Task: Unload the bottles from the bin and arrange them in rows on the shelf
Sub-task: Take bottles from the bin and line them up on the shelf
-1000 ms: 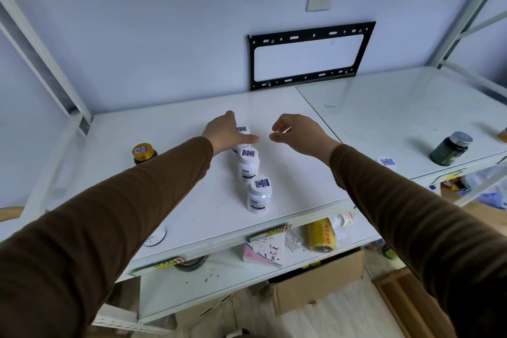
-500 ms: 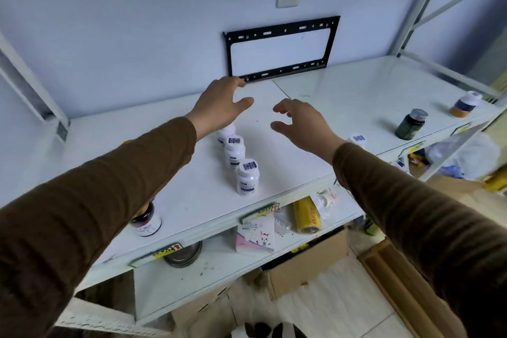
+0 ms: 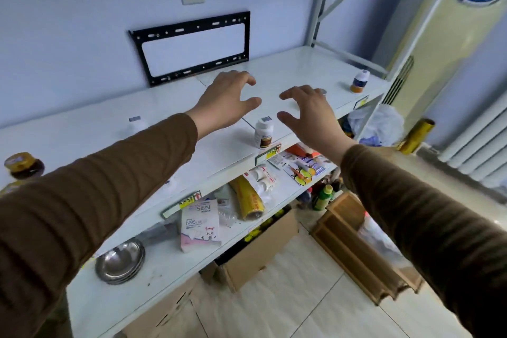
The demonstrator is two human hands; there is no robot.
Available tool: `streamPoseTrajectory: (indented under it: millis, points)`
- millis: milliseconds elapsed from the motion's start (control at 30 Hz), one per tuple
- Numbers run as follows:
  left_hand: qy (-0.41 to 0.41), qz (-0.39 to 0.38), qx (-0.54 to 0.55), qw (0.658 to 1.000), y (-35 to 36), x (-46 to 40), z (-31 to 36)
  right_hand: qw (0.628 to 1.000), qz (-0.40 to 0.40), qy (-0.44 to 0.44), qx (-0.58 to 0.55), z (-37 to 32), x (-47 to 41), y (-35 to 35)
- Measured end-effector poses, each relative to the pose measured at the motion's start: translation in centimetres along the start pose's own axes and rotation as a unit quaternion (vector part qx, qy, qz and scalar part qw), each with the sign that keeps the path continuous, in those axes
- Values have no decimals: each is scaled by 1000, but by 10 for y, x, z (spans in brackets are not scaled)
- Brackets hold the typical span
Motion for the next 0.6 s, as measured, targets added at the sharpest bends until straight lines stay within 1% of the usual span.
streamPoseTrajectory:
  millis: [100, 167, 233, 367, 467, 600]
  points:
    - [20, -4, 7, 1000, 28, -9, 43, 1000, 11, 12, 9, 40, 12, -25]
    - [30, -8, 20, 999, 58, -16, 85, 999, 15, 26, 28, 85, 24, -49]
    - [31, -17, 42, 998, 93, -22, 133, 998, 8, 46, 47, 136, 38, -75]
    - [40, -41, 52, 997, 168, -26, 216, 995, -14, 71, 67, 230, 69, -120]
    - [44, -74, 65, 994, 220, -26, 259, 992, -19, 111, 65, 286, 88, -143]
    - [53, -114, 66, 990, 288, -28, 294, 983, -39, 167, 67, 355, 107, -153]
Point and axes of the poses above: each hand's wrist, its own x-axis away from the middle knuckle, its own y-axis out of the palm, z = x × y, the point moved 4 cm from there along -x, towards the middle knuckle, and after that the axes turned 15 degrees about z, right-handed, at the moved point
